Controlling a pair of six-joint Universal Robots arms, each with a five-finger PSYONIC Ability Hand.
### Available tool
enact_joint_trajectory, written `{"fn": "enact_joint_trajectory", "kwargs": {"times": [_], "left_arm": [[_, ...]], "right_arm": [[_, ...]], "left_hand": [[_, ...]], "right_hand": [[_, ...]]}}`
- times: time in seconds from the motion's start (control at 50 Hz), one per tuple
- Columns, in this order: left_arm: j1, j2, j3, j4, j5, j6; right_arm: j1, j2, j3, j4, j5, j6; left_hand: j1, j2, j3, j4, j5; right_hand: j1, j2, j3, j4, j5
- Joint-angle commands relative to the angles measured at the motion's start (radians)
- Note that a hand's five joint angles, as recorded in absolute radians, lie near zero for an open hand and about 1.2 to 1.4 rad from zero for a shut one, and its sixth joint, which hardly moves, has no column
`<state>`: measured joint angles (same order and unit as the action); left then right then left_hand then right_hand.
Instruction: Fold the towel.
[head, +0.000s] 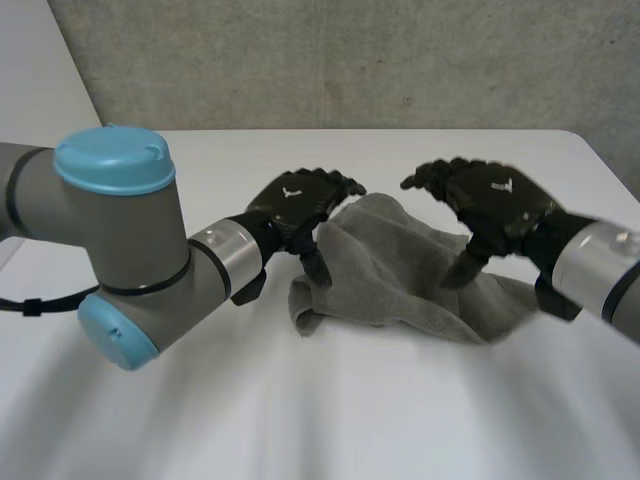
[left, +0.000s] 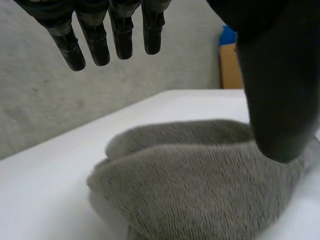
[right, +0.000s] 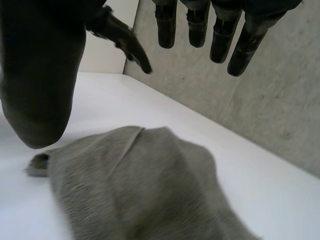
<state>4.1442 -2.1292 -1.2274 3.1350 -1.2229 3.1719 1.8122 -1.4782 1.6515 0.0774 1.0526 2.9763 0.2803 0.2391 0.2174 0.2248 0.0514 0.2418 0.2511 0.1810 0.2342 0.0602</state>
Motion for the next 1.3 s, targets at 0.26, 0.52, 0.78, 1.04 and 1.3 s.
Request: {"fn": "enact_joint_trajectory", "kwargs": {"times": [0.26, 0.52, 0.78, 1.04, 1.3], "left_arm": [[0.077, -0.25, 0.19, -0.027, 0.074, 0.109], [0.057, -0.336, 0.279, -0.016, 0.074, 0.169], [0.06, -0.322, 0.237, -0.023, 0.091, 0.195], [0.079, -0.078, 0.073, -0.021, 0.092, 0.191], [0.05, -0.182, 0.089, 0.097, 0.086, 0.192]], "right_arm": [[-0.048, 0.077, 0.364, -0.321, 0.059, 0.069], [-0.042, 0.28, 0.32, -0.363, 0.089, 0.052], [-0.057, 0.239, 0.271, -0.367, 0.073, 0.049], [-0.077, 0.041, 0.229, -0.288, -0.069, -0.005], [-0.119, 0.076, 0.274, -0.265, -0.082, -0.106]], "left_hand": [[0.104, 0.145, -0.043, -0.05, 0.158], [0.37, 0.411, -0.043, -0.05, 0.425], [0.717, 0.758, -0.043, -0.05, 0.771], [0.805, 0.846, -0.043, -0.05, 0.86], [-0.106, -0.065, -0.043, -0.05, -0.051]], "right_hand": [[-0.067, -0.077, -0.007, -0.06, -0.06], [0.125, 0.116, -0.007, -0.06, 0.132], [1.137, 1.127, -0.007, -0.06, 1.144], [1.154, 1.145, -0.007, -0.06, 1.162], [1.154, 1.145, -0.007, -0.06, 1.162]]}}
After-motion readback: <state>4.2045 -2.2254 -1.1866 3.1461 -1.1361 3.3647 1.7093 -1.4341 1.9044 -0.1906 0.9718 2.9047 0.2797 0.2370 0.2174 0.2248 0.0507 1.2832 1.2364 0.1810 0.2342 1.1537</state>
